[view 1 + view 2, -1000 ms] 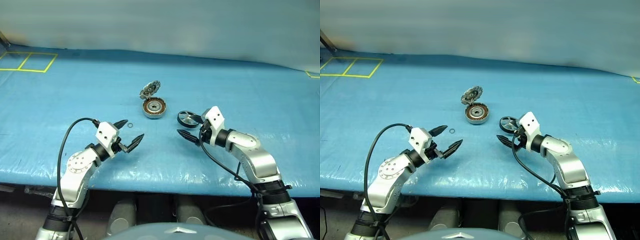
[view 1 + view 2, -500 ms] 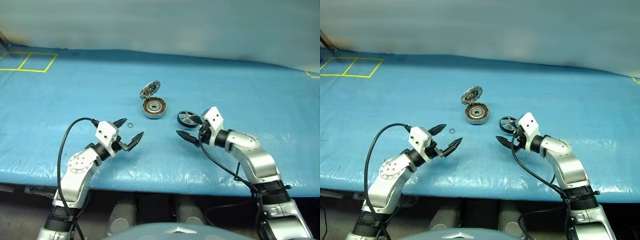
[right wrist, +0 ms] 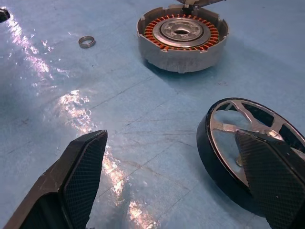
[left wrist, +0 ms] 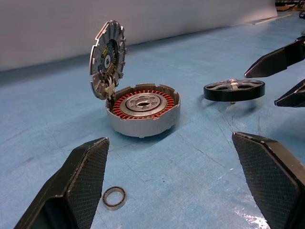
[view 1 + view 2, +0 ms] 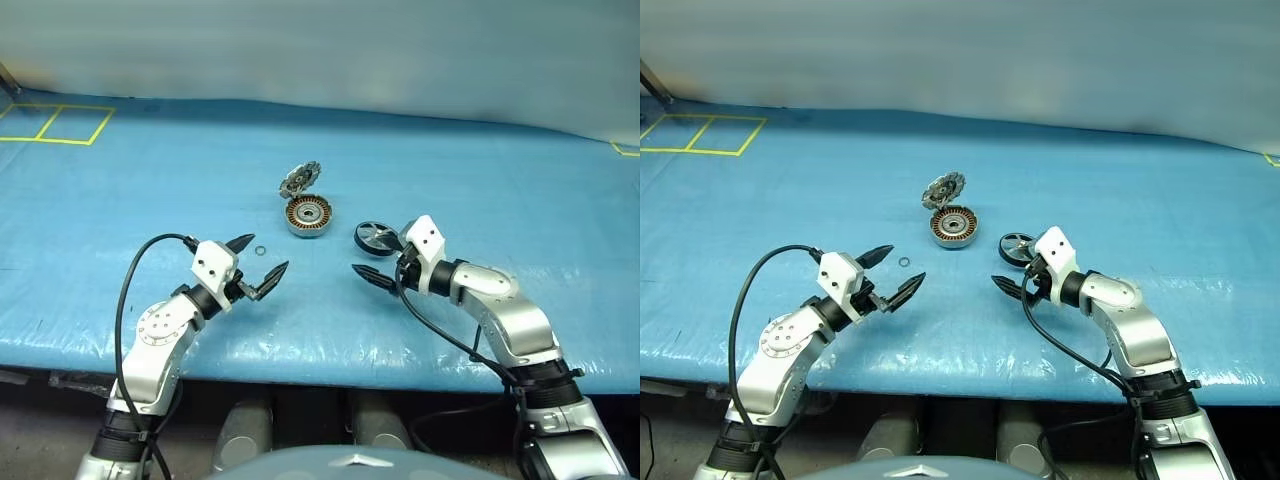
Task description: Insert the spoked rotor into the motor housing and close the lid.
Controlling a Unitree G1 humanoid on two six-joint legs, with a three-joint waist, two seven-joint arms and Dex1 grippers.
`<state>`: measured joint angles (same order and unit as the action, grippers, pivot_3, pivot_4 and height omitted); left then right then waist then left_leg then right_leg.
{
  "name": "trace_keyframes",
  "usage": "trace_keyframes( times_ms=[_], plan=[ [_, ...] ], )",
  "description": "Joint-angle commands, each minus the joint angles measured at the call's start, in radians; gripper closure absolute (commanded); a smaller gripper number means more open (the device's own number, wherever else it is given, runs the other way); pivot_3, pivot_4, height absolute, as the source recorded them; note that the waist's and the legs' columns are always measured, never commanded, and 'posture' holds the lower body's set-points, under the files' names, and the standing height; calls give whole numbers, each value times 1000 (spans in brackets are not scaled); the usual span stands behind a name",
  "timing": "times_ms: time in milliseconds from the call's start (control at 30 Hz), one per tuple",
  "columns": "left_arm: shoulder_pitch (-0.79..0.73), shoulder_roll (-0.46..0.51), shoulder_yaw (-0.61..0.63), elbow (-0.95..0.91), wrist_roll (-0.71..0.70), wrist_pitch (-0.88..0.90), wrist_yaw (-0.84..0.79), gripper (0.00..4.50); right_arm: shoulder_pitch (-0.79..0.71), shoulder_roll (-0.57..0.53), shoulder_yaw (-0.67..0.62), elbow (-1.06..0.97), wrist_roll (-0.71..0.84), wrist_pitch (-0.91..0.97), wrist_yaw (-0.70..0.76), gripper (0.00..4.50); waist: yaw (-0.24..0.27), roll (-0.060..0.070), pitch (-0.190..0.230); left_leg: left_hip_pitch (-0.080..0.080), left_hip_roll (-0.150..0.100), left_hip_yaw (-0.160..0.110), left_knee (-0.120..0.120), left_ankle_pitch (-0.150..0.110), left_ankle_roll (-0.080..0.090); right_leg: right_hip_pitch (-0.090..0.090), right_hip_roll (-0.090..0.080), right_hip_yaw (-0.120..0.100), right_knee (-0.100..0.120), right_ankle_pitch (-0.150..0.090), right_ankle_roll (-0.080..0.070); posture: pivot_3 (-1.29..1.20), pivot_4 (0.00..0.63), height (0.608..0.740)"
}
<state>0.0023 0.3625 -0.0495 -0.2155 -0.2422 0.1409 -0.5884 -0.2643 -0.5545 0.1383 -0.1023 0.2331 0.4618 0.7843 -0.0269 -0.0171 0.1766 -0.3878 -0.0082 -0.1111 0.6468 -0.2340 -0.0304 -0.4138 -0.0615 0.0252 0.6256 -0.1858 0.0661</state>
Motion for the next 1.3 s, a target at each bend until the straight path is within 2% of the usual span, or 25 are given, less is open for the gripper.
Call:
trace_keyframes(
  times_ms=[33,133,267,400,633,967,1300],
  plan=[
    [10,-7,0,-41,7,-26,12,0,-97,-68,69,-45,-73,-43,79,9,-2,0,0,0,0,0,0,0,0,0,0,0,0,0,0,0,150,740],
    [27,-3,-3,-44,20,-26,17,0,-229,-96,162,-12,-131,-80,176,9,-9,0,0,1,0,0,0,0,0,0,0,0,0,0,0,0,150,740],
    [36,-4,-1,-50,22,-28,24,0,-415,-60,264,107,-185,-141,291,9,-11,0,0,1,1,0,-1,0,0,0,0,-1,1,0,0,0,150,740],
    [53,-12,4,-65,27,-32,37,0,-581,22,348,357,-270,-254,351,9,-9,0,0,1,0,0,-1,0,0,1,0,0,0,0,0,0,150,740],
    [100,-23,2,-100,32,-32,65,0,-798,201,397,832,-375,-447,360,9,-13,1,1,1,0,0,-2,0,0,0,0,0,1,1,-1,0,150,740],
    [153,-33,1,-126,35,-31,92,0,-922,326,374,1158,-463,-597,313,9,-14,3,2,2,0,0,-4,0,0,-1,0,0,1,0,-2,0,150,740],
    [182,-34,5,-144,33,-33,112,0,-962,361,322,1246,-484,-641,277,9,-25,4,3,3,0,0,-6,0,0,-1,0,0,2,0,-3,0,150,740]
  ],
)
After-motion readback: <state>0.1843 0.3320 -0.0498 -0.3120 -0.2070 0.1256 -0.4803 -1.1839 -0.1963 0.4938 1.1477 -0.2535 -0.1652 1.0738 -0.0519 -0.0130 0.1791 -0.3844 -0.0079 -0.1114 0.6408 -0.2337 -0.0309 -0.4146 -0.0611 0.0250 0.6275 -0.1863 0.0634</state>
